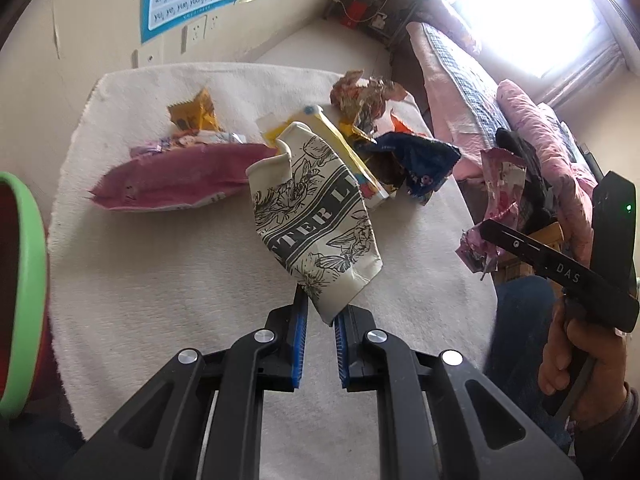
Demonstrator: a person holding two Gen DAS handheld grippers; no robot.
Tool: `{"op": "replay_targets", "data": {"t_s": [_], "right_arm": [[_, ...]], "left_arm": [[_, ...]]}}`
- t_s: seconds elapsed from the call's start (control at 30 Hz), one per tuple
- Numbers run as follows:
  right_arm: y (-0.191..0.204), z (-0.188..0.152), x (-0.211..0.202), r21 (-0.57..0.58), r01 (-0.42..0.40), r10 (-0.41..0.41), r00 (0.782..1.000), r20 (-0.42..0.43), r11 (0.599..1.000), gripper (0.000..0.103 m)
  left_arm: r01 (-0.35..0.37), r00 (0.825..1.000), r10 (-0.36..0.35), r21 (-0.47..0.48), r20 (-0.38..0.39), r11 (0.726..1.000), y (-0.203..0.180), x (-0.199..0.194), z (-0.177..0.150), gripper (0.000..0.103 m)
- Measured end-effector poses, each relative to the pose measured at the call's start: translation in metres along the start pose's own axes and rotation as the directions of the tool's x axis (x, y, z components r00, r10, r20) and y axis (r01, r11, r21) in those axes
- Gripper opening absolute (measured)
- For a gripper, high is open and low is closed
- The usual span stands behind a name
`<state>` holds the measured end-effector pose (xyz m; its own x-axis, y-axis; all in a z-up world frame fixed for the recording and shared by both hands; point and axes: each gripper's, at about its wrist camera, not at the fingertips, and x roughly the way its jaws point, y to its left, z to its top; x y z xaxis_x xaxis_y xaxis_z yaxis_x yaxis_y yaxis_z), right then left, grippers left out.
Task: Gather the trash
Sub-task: 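Carry both items over the red bucket and open both tools to drop them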
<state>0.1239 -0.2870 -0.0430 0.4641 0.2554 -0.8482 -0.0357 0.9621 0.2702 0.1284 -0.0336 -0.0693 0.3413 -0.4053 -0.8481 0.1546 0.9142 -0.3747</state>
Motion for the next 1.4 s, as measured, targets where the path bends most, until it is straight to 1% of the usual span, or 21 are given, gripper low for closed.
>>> {"op": "replay_targets", "data": {"t_s": [0.3,0.53,0.7,0.9,1.03,1.23,1.4], "right_arm": [[0.051,0.004,-0.001,-0.091,-0.039,0.04,0.999,0.008,0.995,0.044],[0.099,0.004,0.01,-0.161,-0.095,0.093,0.995,-0.017,0.982,0.044],[0.14,0.003,0.02,-0.226,-0.136,0.13,0.991,-0.043,0.964,0.044],[0.185,0.006,0.028,-0.284,-0.184,0.174,0.983,-0.063,0.941,0.044],[0.214,0.007,0.035,-0.324,-0.214,0.198,0.977,-0.081,0.922,0.044],[0.26,0.002,0.049,-0.379,-0.265,0.236,0.964,-0.121,0.887,0.044],[0.298,-0.002,0.062,-0.41,-0.307,0.266,0.951,-0.155,0.859,0.045]], "left_arm": [[-0.04,0.997,0.042,-0.039,0.061,0.998,0.028,-0.031,-0.004,0.01],[-0.077,0.991,0.088,-0.113,0.102,0.991,0.067,-0.06,-0.01,0.01],[-0.098,0.984,0.12,-0.163,0.131,0.982,0.094,-0.08,-0.016,0.01],[-0.126,0.973,0.165,-0.231,0.16,0.965,0.132,-0.104,-0.024,0.01],[-0.148,0.964,0.203,-0.289,0.174,0.946,0.161,-0.121,-0.032,0.01],[-0.177,0.952,0.251,-0.35,0.178,0.92,0.197,-0.143,-0.044,0.01],[-0.193,0.946,0.275,-0.382,0.172,0.904,0.217,-0.152,-0.054,0.01]]}}
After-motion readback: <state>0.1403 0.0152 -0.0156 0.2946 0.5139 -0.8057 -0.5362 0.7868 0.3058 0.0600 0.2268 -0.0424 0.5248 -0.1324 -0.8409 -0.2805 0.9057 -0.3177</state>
